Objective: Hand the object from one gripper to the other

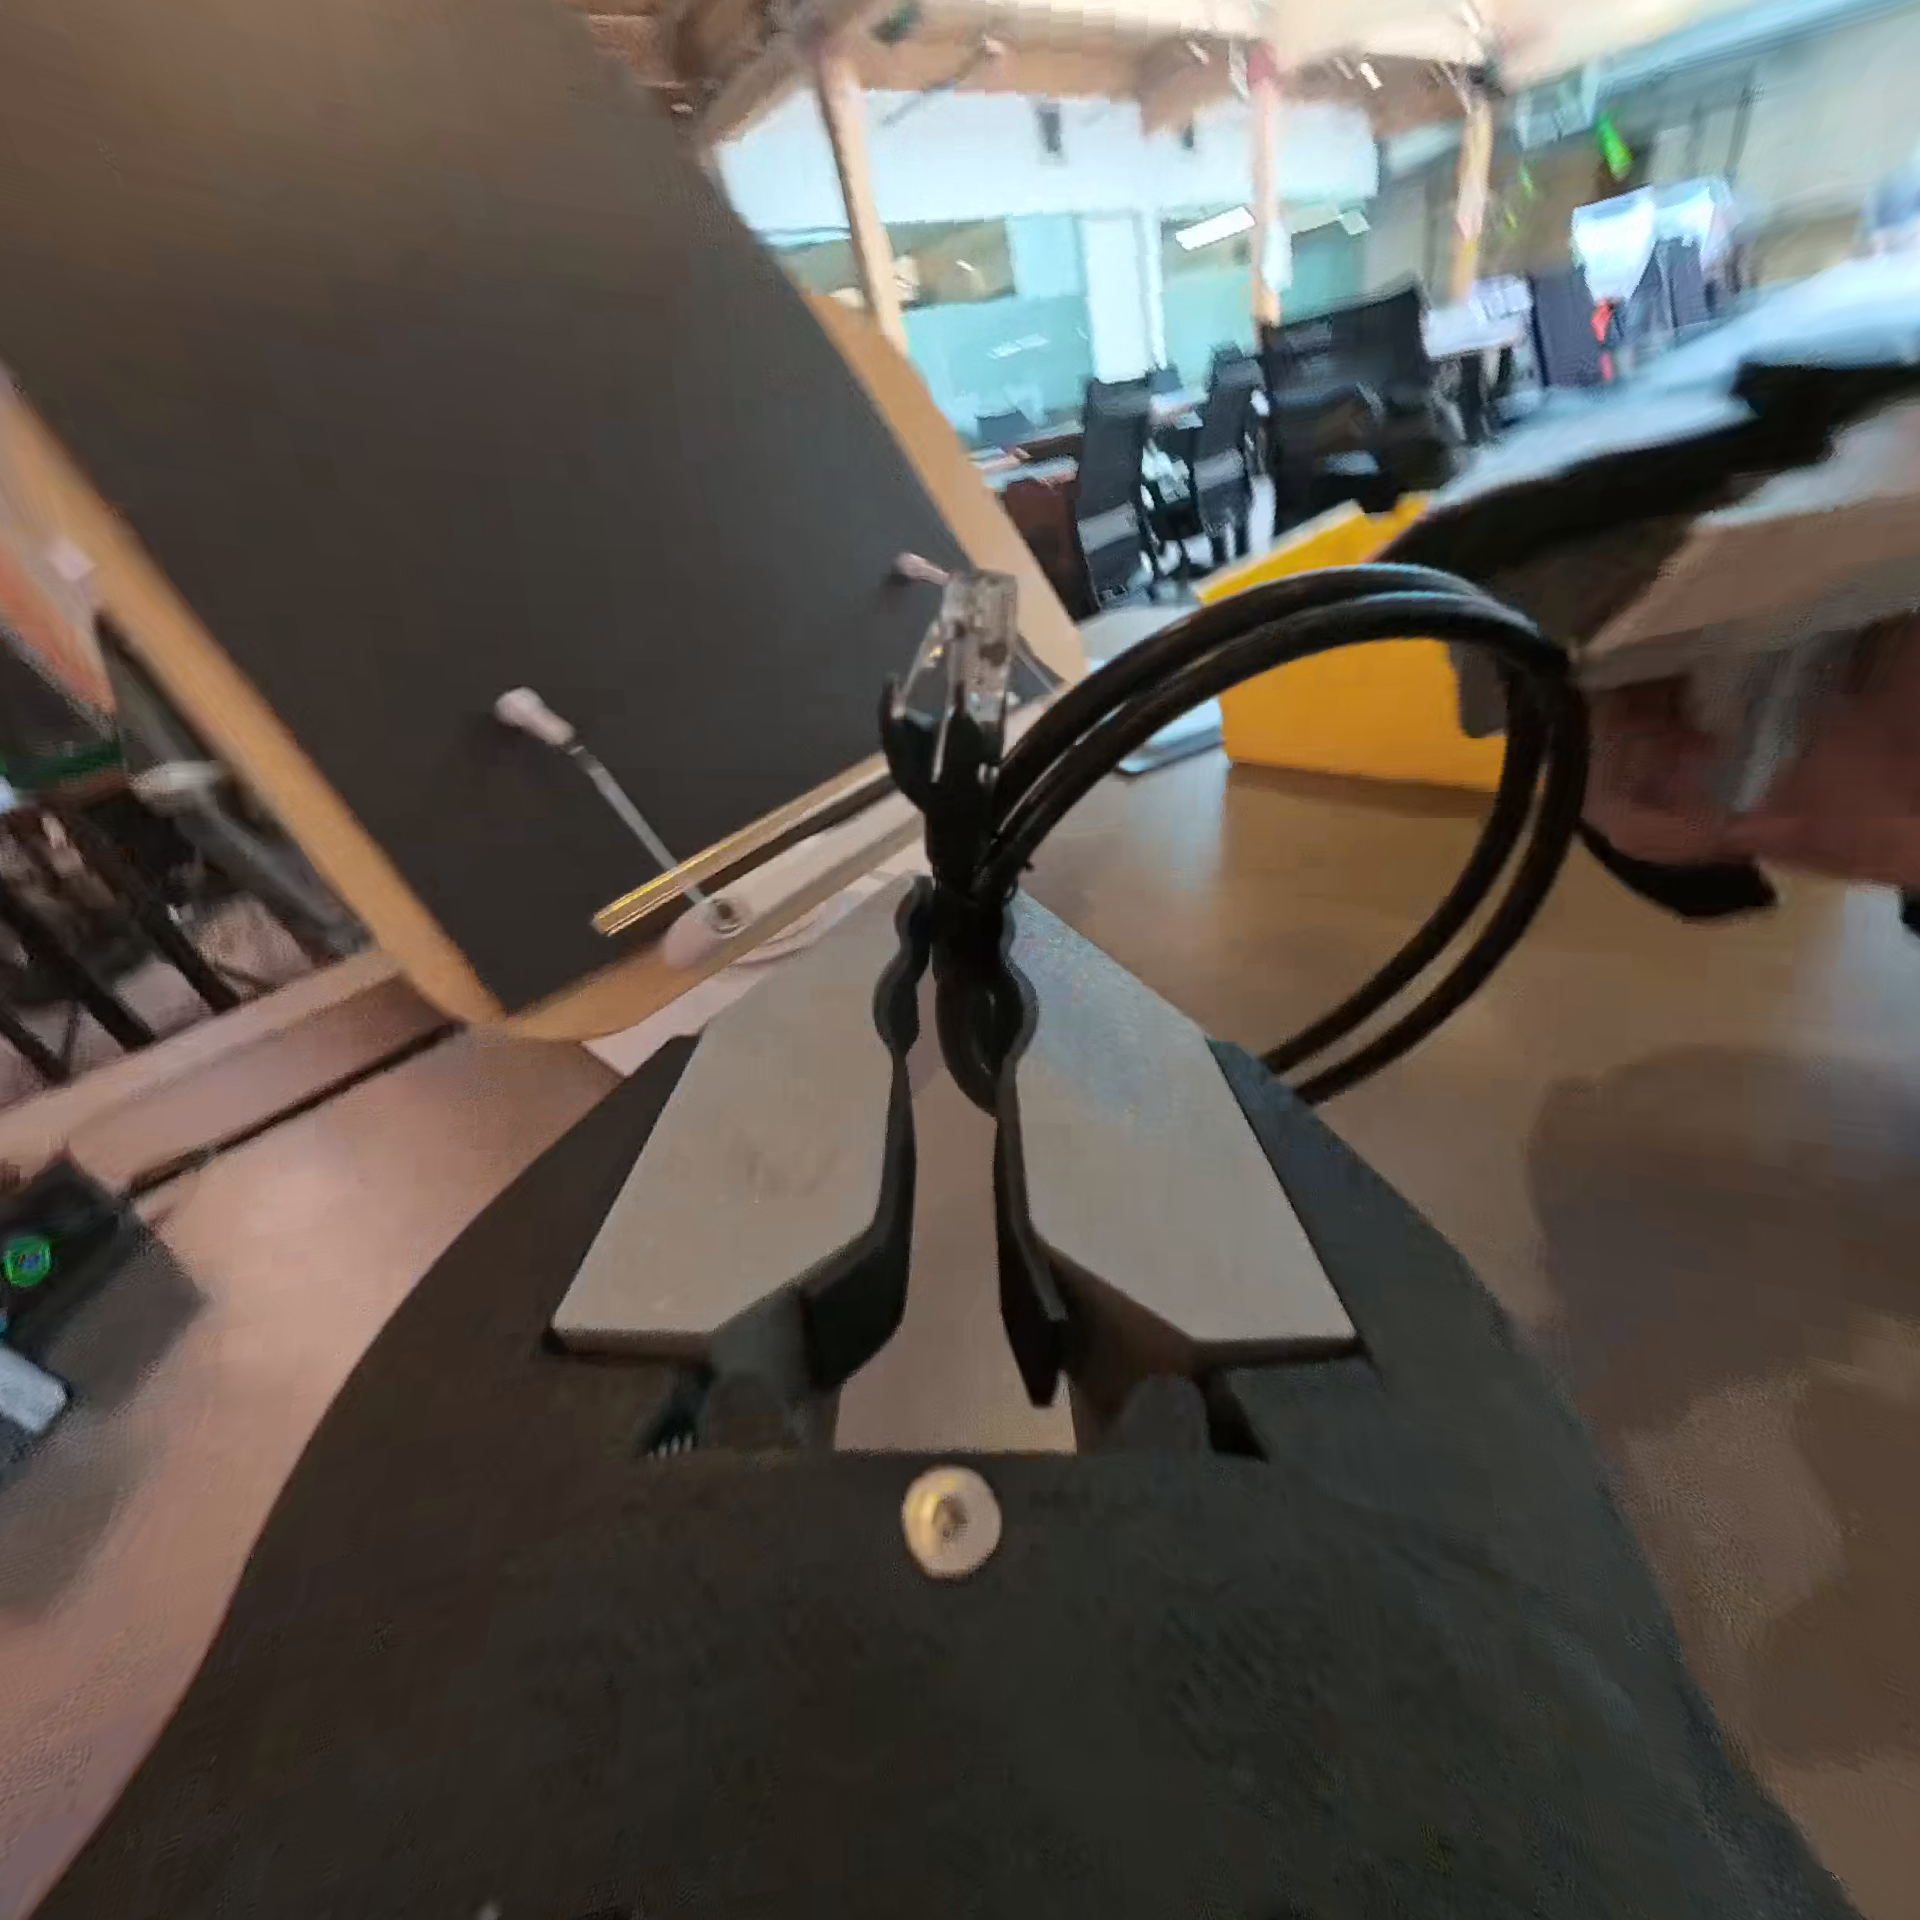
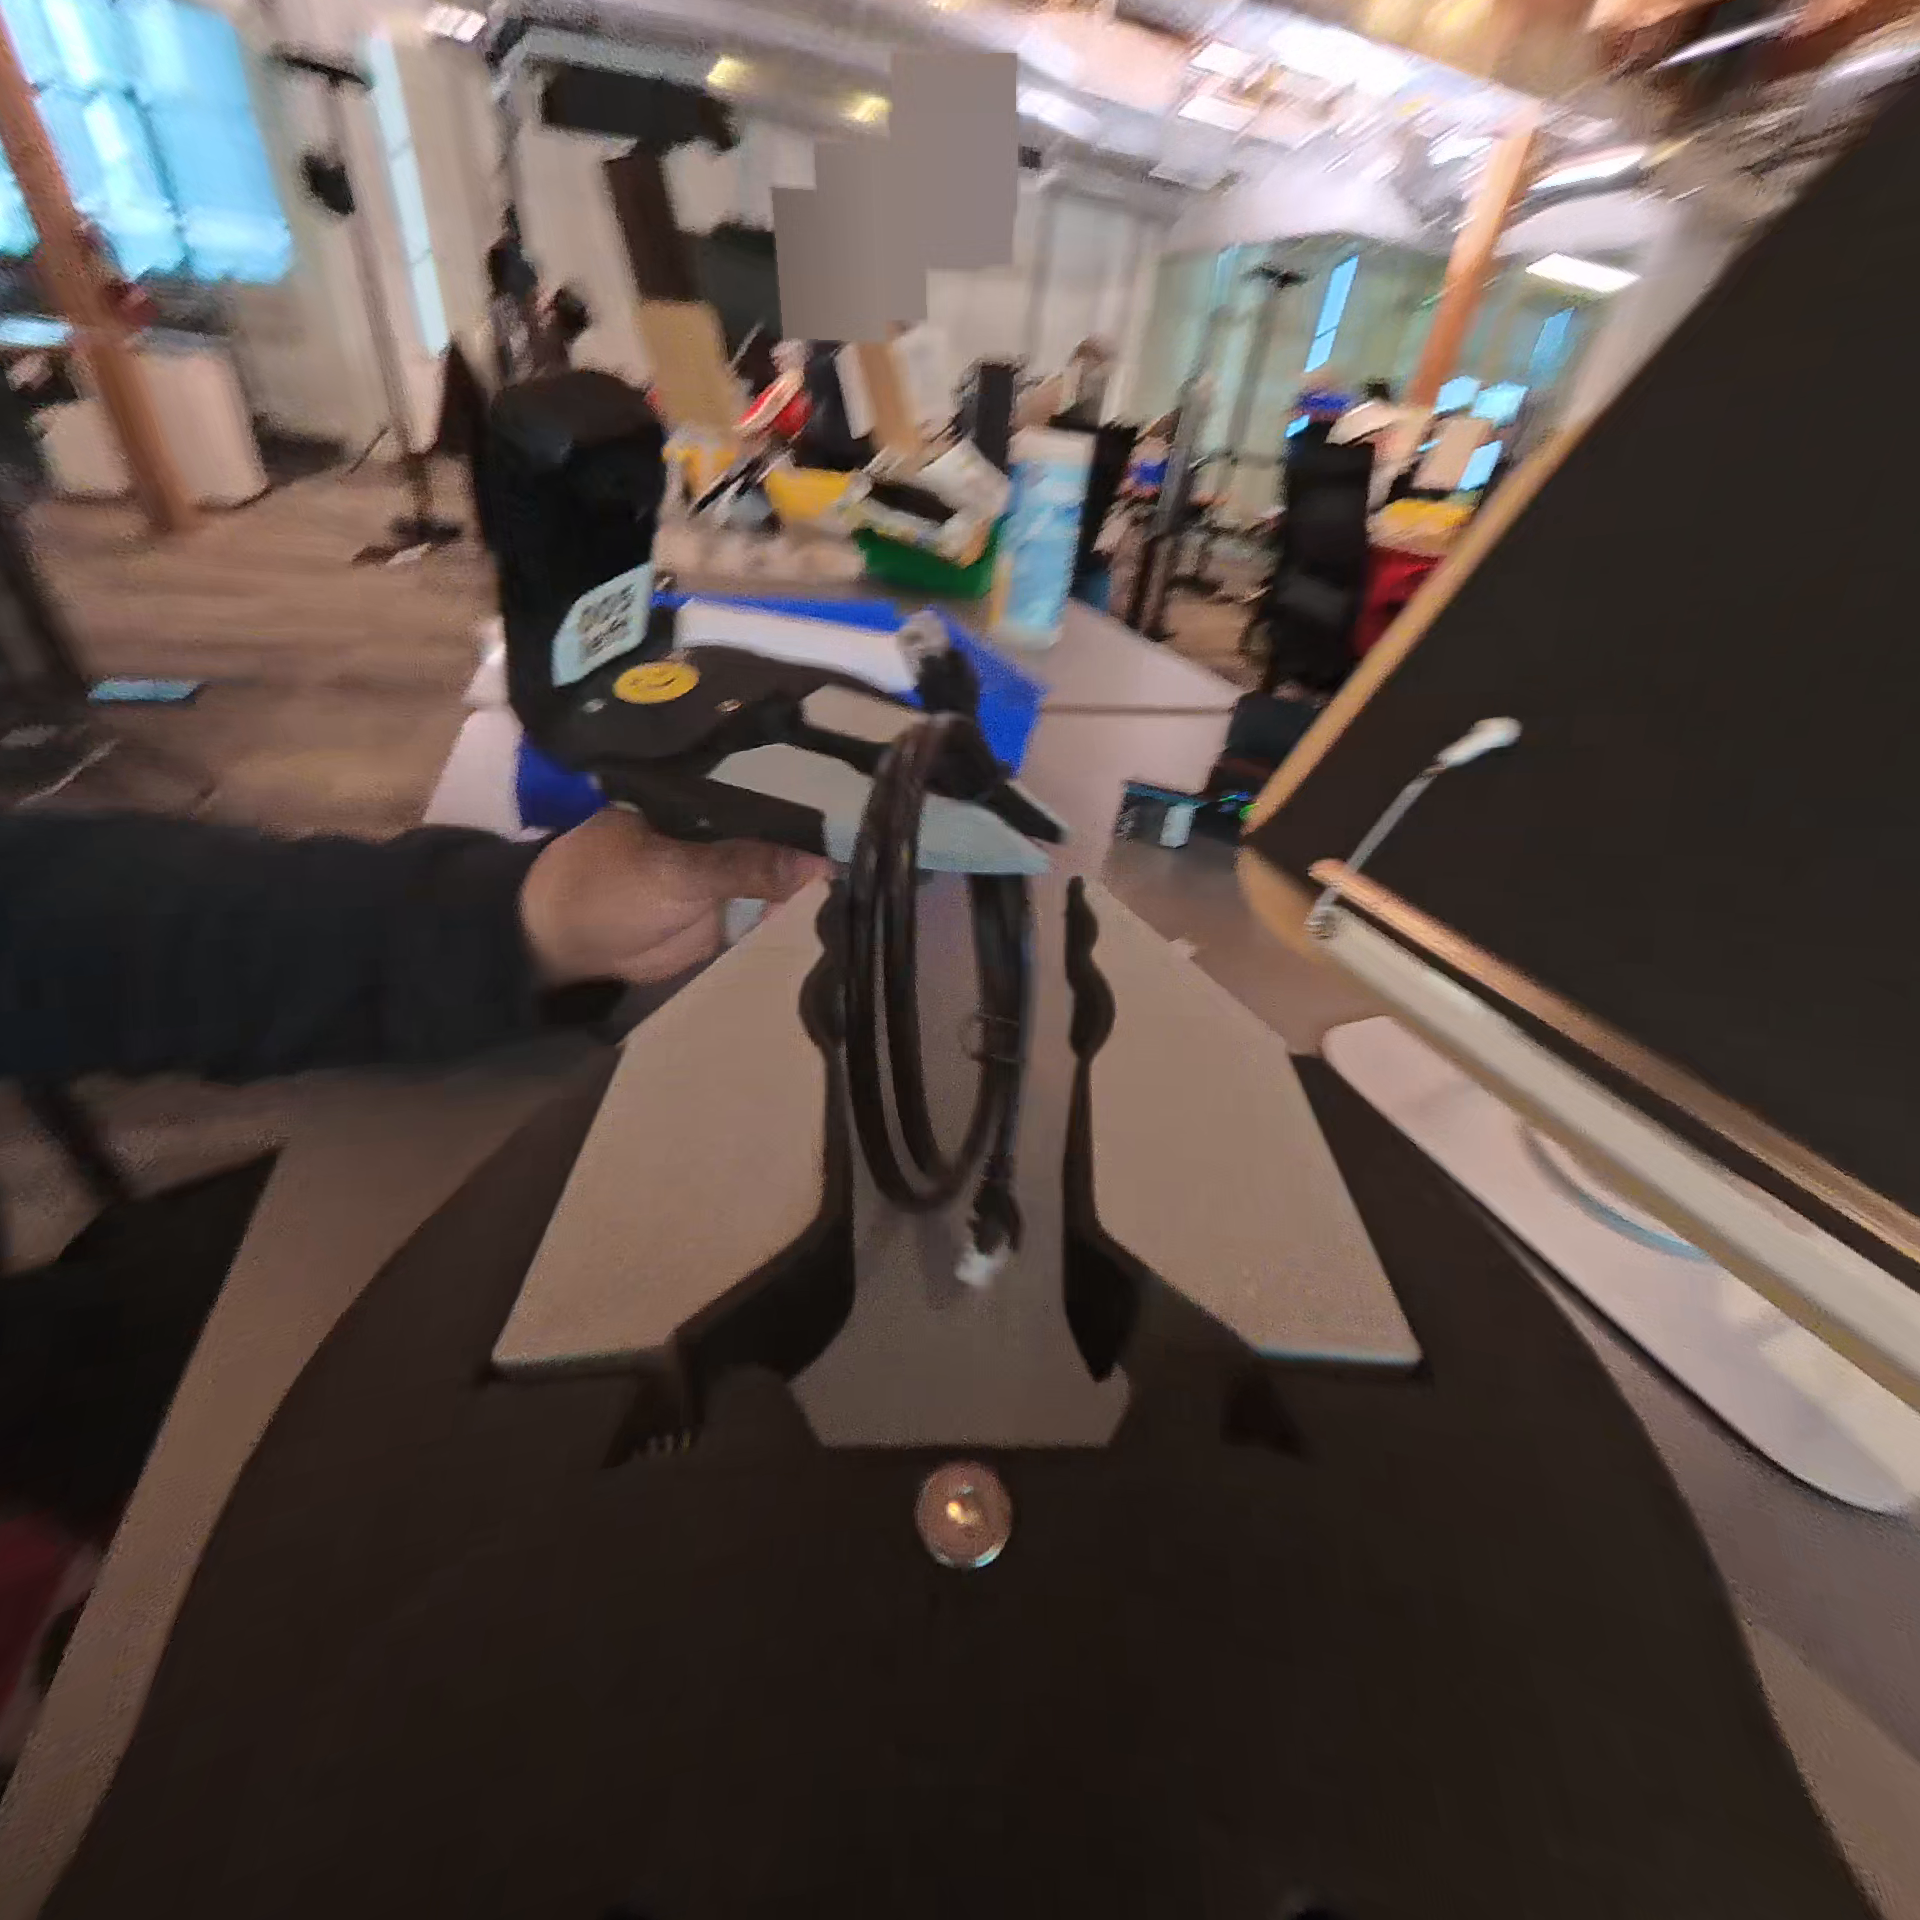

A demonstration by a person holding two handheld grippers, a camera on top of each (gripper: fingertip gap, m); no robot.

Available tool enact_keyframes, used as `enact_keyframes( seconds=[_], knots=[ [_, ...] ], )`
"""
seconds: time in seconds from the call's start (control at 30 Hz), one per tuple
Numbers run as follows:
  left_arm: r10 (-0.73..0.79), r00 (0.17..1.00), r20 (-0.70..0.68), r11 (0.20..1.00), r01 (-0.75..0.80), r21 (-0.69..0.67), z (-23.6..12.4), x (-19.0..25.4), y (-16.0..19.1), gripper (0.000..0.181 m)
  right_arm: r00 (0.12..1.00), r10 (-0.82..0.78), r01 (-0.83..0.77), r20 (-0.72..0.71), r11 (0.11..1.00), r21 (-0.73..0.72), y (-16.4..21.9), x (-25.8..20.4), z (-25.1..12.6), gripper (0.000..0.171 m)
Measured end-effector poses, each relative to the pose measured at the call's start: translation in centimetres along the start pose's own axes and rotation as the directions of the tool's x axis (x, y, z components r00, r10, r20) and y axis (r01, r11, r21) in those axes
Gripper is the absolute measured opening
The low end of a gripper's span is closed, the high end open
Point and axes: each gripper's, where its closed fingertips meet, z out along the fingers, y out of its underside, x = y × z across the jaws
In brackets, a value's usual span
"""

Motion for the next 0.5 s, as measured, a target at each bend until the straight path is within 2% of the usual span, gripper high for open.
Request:
enact_keyframes(
  seconds=[0.07, 0.13, 0.2, 0.27, 0.33, 0.43, 0.5],
  knots=[
    [-0.135, 0.99, 0.037, 0.99, 0.133, 0.052, -0.7, -2.0, -0.4, 0.006, 0.998, 0.055, -0.054, -0.043, 0.998, 0.021, -0.1, 1.4, -0.6, 0.045],
    [-0.245, 0.968, 0.053, 0.965, 0.238, 0.113, -1.4, -3.4, -0.9, 0.005, 0.992, 0.127, -0.127, 0.011, 0.992, -0.022, 0.8, 1.0, -0.3, 0.058],
    [-0.323, 0.946, 0.025, 0.939, 0.317, 0.138, -1.6, -3.8, -1.0, 0.004, 0.984, 0.166, -0.158, 0.063, 0.981, -0.108, 2.3, 0.0, 0.7, 0.069],
    [-0.395, 0.918, -0.031, 0.906, 0.395, 0.153, -1.6, -3.6, -1.2, 0.004, 0.987, 0.129, -0.107, 0.091, 0.97, -0.217, 4.2, -1.3, 1.8, 0.075],
    [-0.442, 0.894, -0.074, 0.882, 0.449, 0.142, -1.4, -3.3, -1.1, 0.004, 0.994, 0.026, 0.003, 0.105, 0.962, -0.272, 5.3, -2.4, 2.6, 0.071],
    [-0.451, 0.885, -0.113, 0.879, 0.462, 0.117, -1.2, -2.6, -1.0, 0.004, 0.985, -0.121, 0.146, 0.12, 0.963, -0.226, 4.8, -3.6, 3.1, 0.054],
    [-0.456, 0.876, -0.154, 0.88, 0.47, 0.067, -0.7, -1.6, -0.5, 0.005, 0.979, -0.163, 0.185, 0.127, 0.964, -0.191, 4.2, -4.1, 3.1, 0.042]
  ],
)
